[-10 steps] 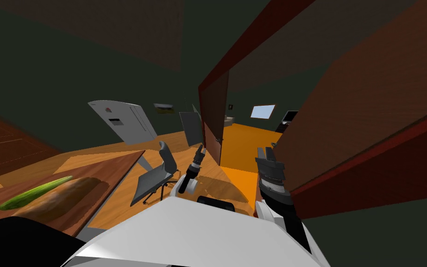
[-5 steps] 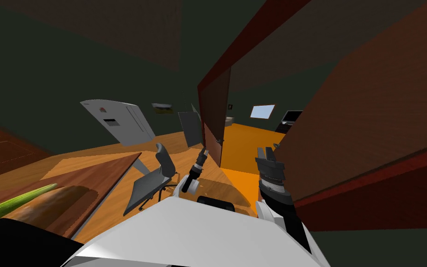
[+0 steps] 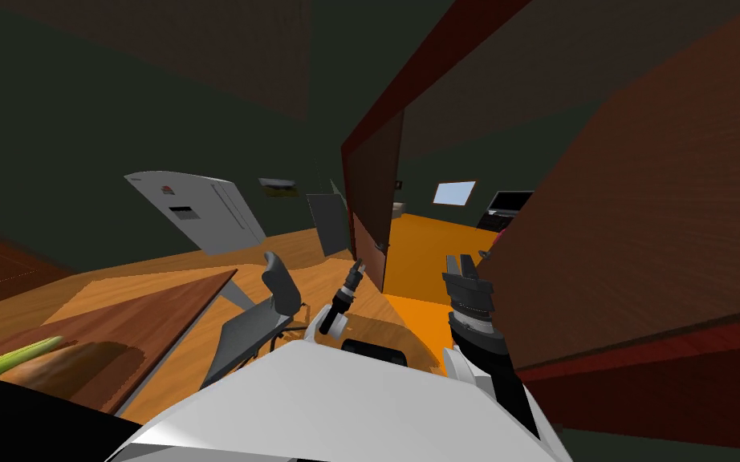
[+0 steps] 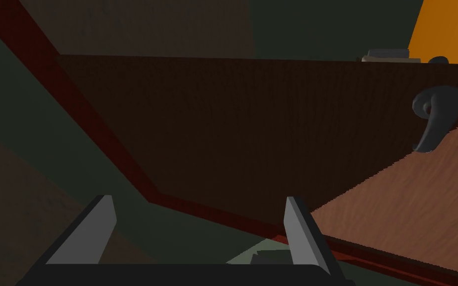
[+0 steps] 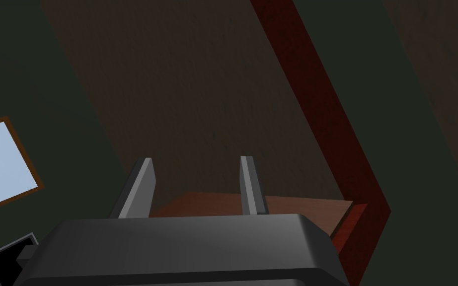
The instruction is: Push the door open
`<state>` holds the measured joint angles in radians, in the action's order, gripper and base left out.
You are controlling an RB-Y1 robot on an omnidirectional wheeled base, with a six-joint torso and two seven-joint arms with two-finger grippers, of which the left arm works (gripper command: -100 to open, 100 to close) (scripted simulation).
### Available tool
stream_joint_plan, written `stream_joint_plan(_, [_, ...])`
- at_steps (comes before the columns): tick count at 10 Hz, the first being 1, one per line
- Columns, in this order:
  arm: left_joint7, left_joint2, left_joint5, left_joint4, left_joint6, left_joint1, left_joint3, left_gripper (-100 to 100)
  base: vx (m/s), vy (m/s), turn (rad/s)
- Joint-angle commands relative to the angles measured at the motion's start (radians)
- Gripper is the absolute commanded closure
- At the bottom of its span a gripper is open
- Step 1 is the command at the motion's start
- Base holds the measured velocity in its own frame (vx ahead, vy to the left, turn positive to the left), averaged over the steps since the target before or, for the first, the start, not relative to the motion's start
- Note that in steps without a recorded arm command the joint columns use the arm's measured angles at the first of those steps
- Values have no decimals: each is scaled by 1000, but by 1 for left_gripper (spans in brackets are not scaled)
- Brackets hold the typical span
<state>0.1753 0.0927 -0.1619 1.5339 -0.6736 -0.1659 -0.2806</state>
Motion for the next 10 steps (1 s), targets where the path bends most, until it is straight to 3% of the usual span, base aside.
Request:
stream_joint_plan(1, [7,3,-3,-41,-6,16,-10,-100,95,60,-26])
stream_joint_plan(10, [33,4,-22,-254,-42,94,-72,-100,94,54,-22])
